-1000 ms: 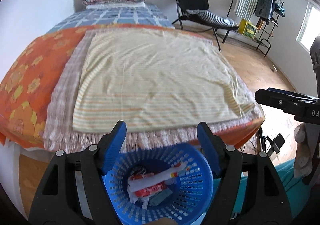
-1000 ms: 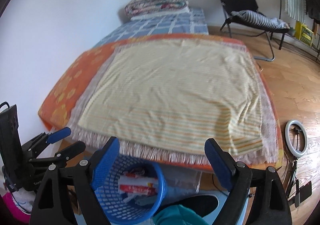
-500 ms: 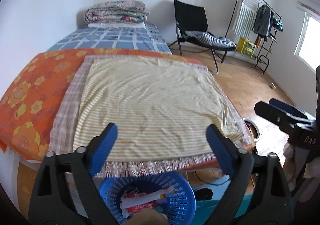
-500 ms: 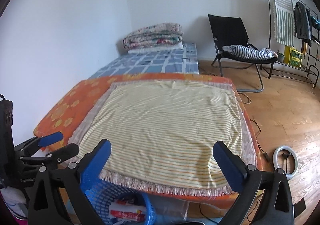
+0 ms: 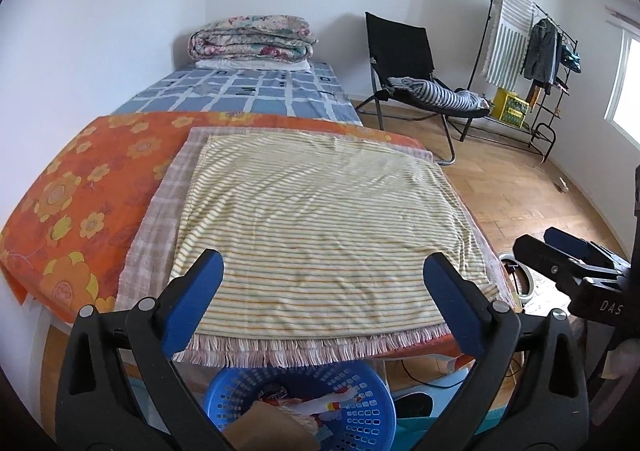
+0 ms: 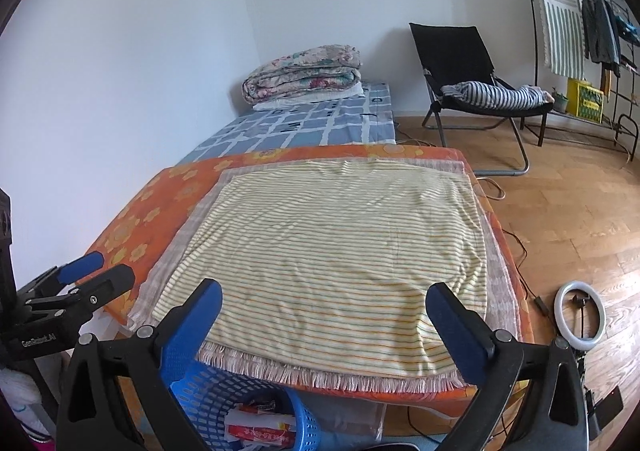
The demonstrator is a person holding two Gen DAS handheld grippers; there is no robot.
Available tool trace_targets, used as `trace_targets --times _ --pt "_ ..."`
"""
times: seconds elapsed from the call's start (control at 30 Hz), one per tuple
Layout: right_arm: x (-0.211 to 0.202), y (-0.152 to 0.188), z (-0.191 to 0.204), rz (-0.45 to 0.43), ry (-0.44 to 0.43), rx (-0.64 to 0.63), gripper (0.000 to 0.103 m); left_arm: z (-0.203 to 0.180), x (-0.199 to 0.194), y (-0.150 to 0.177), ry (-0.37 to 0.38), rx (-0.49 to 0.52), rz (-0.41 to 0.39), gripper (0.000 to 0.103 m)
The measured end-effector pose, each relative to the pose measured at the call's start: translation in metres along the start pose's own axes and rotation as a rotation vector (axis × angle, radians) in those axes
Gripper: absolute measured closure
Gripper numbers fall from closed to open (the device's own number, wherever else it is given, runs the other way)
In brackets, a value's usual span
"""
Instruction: Collect trash
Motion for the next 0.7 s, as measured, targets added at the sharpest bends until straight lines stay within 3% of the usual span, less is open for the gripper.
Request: trace_targets --times 0.7 --pt "0.0051 0.0020 -0.0030 0.007 -0.011 0.011 0.000 0.0039 0.0052 0.0000 -0.010 -0.006 -0.002 0.001"
Point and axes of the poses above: each gripper's, at about its wrist camera, not at the fingertips, and x roughly the way its jaws point, z to its left, y to its underside, the point moved 6 cm from there along x, roughly the way its jaws point, and after that the axes turned 11 degrees about z, right-handed, at the moved point
